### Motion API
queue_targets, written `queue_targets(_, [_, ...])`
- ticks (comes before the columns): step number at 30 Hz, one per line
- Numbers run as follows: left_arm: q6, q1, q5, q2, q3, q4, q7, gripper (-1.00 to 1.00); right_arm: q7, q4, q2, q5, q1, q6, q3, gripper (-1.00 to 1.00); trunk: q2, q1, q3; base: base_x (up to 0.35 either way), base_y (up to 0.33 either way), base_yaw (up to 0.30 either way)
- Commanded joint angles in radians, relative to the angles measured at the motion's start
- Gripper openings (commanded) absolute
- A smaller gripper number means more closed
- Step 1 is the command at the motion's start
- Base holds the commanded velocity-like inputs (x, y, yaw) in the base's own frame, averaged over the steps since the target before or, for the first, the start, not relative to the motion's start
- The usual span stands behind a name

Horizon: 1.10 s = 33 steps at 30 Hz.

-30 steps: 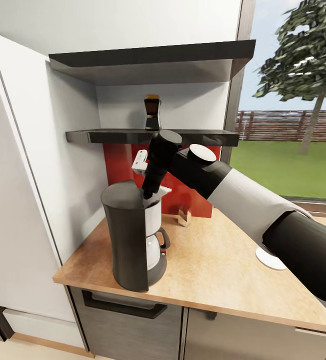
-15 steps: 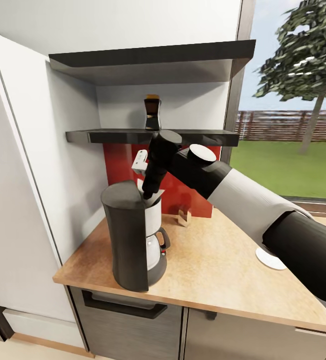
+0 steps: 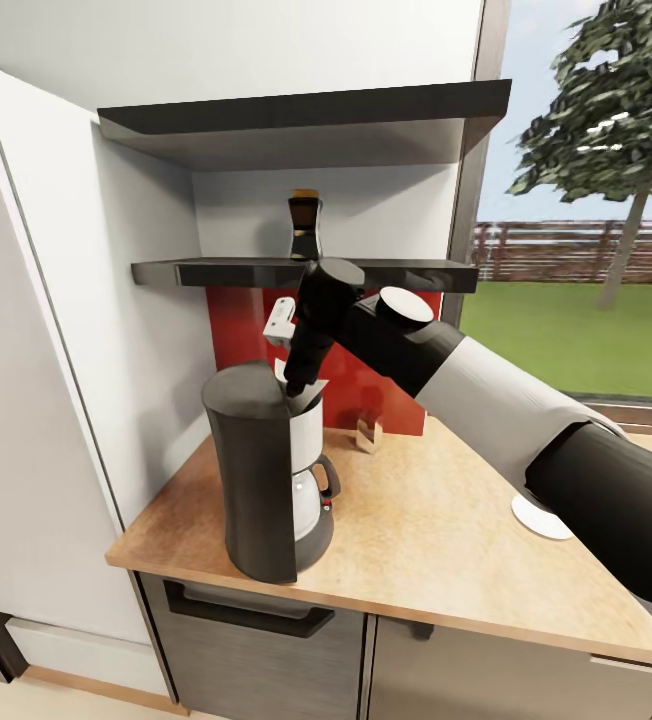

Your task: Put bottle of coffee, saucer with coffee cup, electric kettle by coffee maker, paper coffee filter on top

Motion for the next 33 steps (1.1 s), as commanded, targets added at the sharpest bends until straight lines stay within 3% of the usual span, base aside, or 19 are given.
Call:
queue_targets(1, [-0.003, 0.000, -0.011, 0.001, 0.000, 0.001, 0.005, 1.00, 0.009, -0.002, 0.000, 0.011, -0.001, 0.004, -0.001, 1.00, -0.001, 0.000, 0.000, 0.000, 0.000, 0.000])
queue_targets(11, [-0.005, 0.000, -0.011, -0.001, 0.001, 0.000, 0.001, 1.00, 0.007, -0.008, 0.000, 0.014, -0.002, 0.004, -0.042, 1.00, -0.001, 0.000, 0.000, 0.000, 0.000, 0.000])
queue_targets(33, [-0.008, 0.000, -0.011, -0.003, 0.001, -0.001, 0.005, 1.00, 0.007, -0.008, 0.000, 0.014, -0.002, 0.004, -0.045, 1.00, -0.001, 0.000, 0.000, -0.125, -0.076, 0.000])
